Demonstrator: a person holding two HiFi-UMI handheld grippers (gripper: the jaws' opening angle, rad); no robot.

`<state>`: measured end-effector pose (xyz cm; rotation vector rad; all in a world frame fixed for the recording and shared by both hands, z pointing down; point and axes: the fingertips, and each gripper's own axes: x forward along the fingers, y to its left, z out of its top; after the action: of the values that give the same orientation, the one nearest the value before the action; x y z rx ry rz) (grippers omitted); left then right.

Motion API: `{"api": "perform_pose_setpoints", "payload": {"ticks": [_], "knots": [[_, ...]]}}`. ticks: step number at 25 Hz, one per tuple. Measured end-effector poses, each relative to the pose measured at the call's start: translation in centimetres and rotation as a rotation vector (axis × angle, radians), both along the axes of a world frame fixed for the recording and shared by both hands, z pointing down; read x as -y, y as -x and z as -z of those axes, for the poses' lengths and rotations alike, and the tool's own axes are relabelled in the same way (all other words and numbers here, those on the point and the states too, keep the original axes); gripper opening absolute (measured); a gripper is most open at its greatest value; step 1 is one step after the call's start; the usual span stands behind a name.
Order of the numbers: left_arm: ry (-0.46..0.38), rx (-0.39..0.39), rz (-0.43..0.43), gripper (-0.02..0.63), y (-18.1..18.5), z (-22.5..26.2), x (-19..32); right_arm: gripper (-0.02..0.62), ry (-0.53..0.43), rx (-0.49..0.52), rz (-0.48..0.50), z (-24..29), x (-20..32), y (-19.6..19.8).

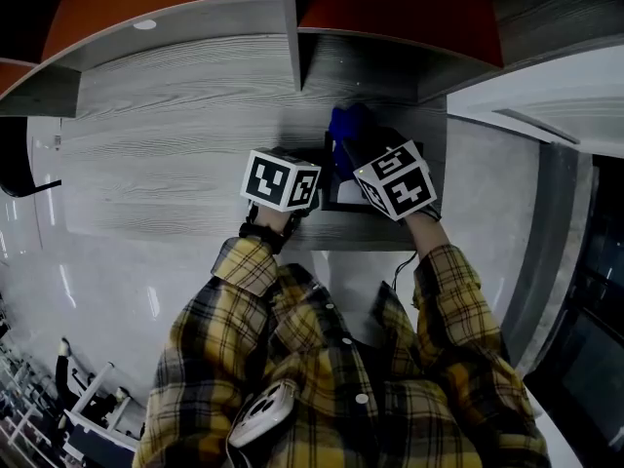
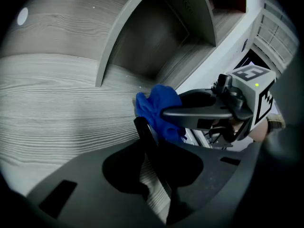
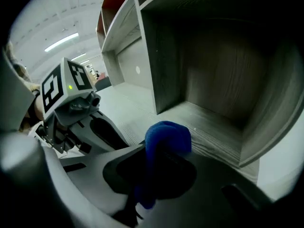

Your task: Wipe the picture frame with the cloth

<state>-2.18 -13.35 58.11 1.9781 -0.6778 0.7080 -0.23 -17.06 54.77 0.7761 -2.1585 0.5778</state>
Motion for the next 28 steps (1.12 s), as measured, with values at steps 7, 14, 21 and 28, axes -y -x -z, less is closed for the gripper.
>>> {"api": "perform_pose_setpoints", "payload": {"ticks": [7,14,21,28], "knots": [[0.002,-0.011,-0.012,0.096,0.2,0.0,0.0,0.052,-0.002,-0.017,0.033,-0.8,-1.5,0.9],[0.012,-0.021,-0.036,0.094,0.2,0.0,-0.1,0.052,0.091,0.023,0.027,-1.2,-4.3,0.6],[0.018,-0.024,-0.057,0.094,0.3,0.0,0.0,0.052,0.151,0.036,0.058,-1.3,-8.6,1.6],[0.024,-0.029,-0.077,0.094,0.1,0.0,0.0,0.052,0.182,0.069,0.012,-0.4,-11.2,1.8]]}}
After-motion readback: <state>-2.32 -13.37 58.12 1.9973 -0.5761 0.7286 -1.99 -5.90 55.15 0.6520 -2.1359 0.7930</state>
